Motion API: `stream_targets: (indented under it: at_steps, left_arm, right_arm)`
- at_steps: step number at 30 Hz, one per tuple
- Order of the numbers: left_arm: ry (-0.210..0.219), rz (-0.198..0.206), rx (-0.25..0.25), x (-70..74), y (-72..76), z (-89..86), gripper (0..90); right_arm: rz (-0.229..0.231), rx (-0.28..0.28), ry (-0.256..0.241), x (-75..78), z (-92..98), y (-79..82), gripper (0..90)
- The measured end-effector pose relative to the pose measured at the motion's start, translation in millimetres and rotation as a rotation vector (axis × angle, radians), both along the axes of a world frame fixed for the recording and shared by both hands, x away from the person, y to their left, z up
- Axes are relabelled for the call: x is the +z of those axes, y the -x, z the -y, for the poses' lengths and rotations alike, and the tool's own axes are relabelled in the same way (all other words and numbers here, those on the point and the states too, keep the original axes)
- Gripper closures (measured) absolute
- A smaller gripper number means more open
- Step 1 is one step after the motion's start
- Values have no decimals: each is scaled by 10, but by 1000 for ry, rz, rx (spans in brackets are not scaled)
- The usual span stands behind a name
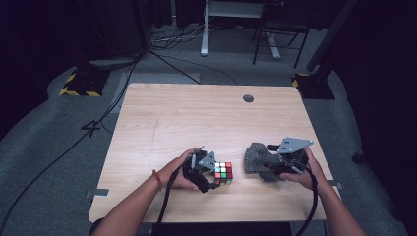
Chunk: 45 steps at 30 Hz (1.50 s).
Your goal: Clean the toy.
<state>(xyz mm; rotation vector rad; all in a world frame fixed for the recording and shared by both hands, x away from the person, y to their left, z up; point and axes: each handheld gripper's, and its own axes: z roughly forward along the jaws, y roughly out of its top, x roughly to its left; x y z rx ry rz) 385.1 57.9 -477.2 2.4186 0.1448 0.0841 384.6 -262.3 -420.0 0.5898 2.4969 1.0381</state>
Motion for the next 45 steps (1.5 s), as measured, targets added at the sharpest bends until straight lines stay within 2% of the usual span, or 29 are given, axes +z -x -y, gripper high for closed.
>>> stream_targets:
  at_steps: [1, 2, 4, 6, 8, 10, 11, 12, 13, 14, 16, 18, 19, 20, 24, 33, 37, 39, 41, 42, 44, 45]
  left_arm:
    - [-5, 8, 1, -2, 8, 19, 159]
    - [-4, 17, 1, -5, 10, 38, 159]
    - [-1, 14, 4, -9, 11, 61, 155]
    - [15, 16, 7, -14, -1, 76, 160]
    - [15, 14, 8, -22, 1, 95, 153]
    - [23, 16, 9, -30, 2, 126, 157]
    - [24, 9, 11, -35, 3, 136, 156]
    - [24, 7, 10, -45, 2, 151, 156]
    - [18, 18, 7, -57, 0, 169, 160]
    - [20, 9, 10, -70, -2, 183, 163]
    - [12, 3, 7, -96, -10, 215, 164]
    - [4, 18, 8, -116, -7, 247, 167]
    - [5, 39, 11, -122, -9, 259, 180]
    - [5, 46, 19, -127, -9, 261, 225]
    - [31, 13, 15, -138, -42, 246, 289]
    - [41, -7, 4, -138, -56, 213, 333]
    - [52, 22, 7, -66, -48, 175, 334]
    - [61, 29, 9, -19, -49, 153, 335]
    - [61, 54, 19, 39, -49, 134, 335]
    - [68, 60, 22, 66, -56, 123, 336]
    - [82, 66, 38, 119, -59, 103, 336]
    - [87, 77, 32, 143, -61, 94, 336]
  right_arm:
    - [-26, -14, 10, -28, 28, -29, 352]
    - [-30, -16, 22, -49, 47, -44, 349]
    - [-77, -20, 26, -99, 74, -95, 339]
    - [-84, -31, 45, -147, 74, -128, 339]
    - [-133, -35, 38, -218, 75, -185, 342]
    - [-158, -36, 49, -301, 65, -229, 345]
    - [-195, -37, 42, -375, 63, -255, 363]
    - [-195, -37, 42, -375, 63, -255, 363]
    - [-202, -36, 62, -426, 53, -250, 378]
    - [-208, -36, 77, -485, 48, -242, 386]
    - [-220, -35, 59, -538, 53, -238, 435]
    - [-214, -24, 48, -549, 63, -230, 510]
    - [-219, -20, 46, -552, 67, -225, 541]
    - [-222, -17, 41, -561, 74, -222, 600]
    - [-216, 2, 31, -587, 87, -213, 688]
    - [-192, 10, 29, -591, 82, -184, 729]
    - [-174, 10, 26, -575, 88, -161, 756]
    - [-167, 8, 11, -565, 98, -151, 762]
    - [-160, 11, 0, -542, 109, -143, 765]
    - [-152, 8, -26, -504, 118, -134, 765]
    - [-144, 11, -41, -478, 121, -129, 765]
    - [-127, 11, -75, -416, 118, -111, 765]
